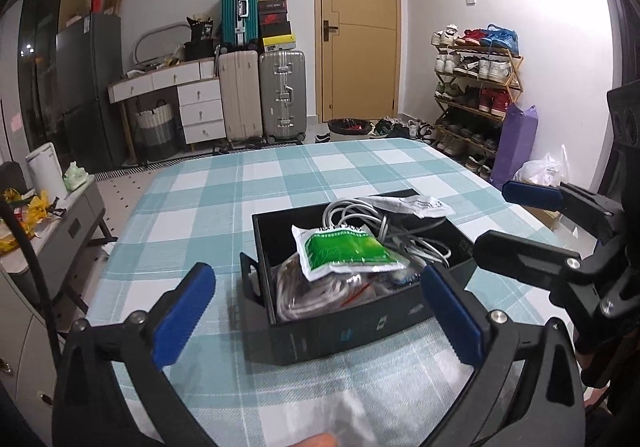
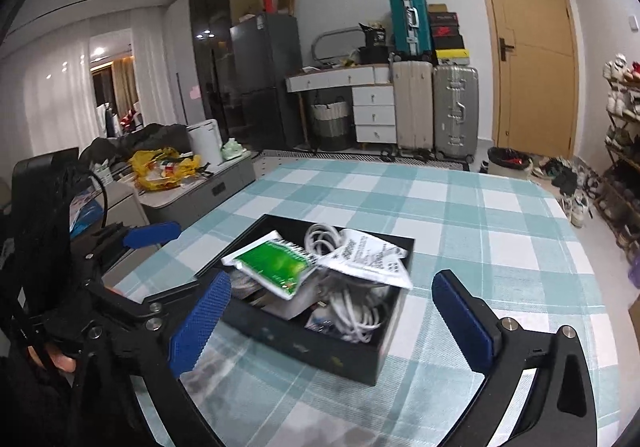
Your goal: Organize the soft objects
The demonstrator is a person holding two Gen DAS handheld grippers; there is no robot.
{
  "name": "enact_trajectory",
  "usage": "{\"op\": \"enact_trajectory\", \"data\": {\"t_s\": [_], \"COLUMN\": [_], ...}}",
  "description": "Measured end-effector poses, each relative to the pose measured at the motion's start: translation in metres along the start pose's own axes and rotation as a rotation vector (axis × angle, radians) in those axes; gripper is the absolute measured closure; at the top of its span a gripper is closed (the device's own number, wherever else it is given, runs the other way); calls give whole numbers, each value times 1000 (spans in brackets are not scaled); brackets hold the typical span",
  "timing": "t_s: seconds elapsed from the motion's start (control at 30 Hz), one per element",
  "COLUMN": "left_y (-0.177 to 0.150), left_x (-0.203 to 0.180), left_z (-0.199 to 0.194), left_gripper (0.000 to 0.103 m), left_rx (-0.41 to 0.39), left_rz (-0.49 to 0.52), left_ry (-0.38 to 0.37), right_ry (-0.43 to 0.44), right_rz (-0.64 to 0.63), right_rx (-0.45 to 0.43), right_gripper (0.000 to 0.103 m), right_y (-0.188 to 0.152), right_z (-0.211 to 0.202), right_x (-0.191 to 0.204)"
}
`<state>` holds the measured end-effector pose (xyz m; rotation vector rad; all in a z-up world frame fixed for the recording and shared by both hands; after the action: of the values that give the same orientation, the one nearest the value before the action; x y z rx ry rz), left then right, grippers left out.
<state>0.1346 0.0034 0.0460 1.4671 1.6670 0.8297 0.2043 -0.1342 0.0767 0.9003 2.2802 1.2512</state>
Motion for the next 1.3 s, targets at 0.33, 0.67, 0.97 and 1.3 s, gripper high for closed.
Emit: {"op": "enact_trajectory", "data": {"t_s": [0.33,0.67,0.97,1.3], "left_y": [-11,-16,-22,-25], "left_x": [10,18,25,26], "left_z": [-14,-13,-8,-9], "left_gripper": [0,0,0,0], "left_rx": [-61,-111,-127,-139], "left_rz": [-48,-69,-82,-68], "left_ry": [19,42,60,64], "right_ry": [-38,-46,-63,-65], "right_rz": [-30,-26,-25,-18], "right_rx": [-52,-92,-93,-95], "right_gripper": [1,1,1,1], "right_y": [-17,-33,-38,-42], "right_z": [-18,-23,-22,-19], "right_x": [12,12,10,10]}}
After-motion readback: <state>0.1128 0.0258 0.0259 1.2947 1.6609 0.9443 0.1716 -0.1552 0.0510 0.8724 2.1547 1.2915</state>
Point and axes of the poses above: each gripper's, at about its wrist camera, not at the fingertips, and z roughly the way its jaws point, x to its left, y to its top, the point moved 2 cm from there along z, roughly the way its jaws point, and after that the axes turned 8 degrees about -z, right-handed, at the moved point
